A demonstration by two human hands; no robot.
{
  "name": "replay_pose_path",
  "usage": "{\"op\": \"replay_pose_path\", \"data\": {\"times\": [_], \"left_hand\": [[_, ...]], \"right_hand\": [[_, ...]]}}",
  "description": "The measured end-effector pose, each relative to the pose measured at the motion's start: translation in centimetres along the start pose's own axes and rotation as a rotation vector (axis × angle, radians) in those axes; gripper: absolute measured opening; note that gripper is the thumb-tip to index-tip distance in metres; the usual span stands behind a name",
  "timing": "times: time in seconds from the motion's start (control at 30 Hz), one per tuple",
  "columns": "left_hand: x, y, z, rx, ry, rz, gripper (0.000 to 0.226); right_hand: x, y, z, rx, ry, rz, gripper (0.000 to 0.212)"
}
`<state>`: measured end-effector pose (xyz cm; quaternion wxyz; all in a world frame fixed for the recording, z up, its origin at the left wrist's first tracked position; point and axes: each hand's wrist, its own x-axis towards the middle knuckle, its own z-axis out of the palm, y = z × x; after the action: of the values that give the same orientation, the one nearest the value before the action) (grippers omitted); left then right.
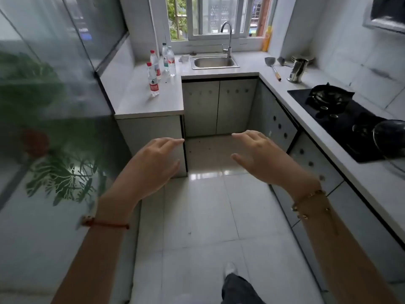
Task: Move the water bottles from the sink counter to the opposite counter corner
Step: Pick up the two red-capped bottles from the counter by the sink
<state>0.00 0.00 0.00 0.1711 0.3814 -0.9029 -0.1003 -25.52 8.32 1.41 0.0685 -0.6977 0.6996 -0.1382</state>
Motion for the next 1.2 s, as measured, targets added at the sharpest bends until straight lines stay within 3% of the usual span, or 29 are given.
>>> {"op": "replay_pose_path", "data": {"times": [0.77,1.2], "left_hand": [[23.6,0.6,7.6,-0.066,0.018,-0.113,0.052],[34.3,-3.2,11.5,-0.100,-0.032,-0.184,0.049]], "right_hand": [[18.5,17.5,-1.3,0.024,-0.033,-0.054,0.059],[28.7,25.5,0.4,0.038,-0.096,-0.043,0.057]]}}
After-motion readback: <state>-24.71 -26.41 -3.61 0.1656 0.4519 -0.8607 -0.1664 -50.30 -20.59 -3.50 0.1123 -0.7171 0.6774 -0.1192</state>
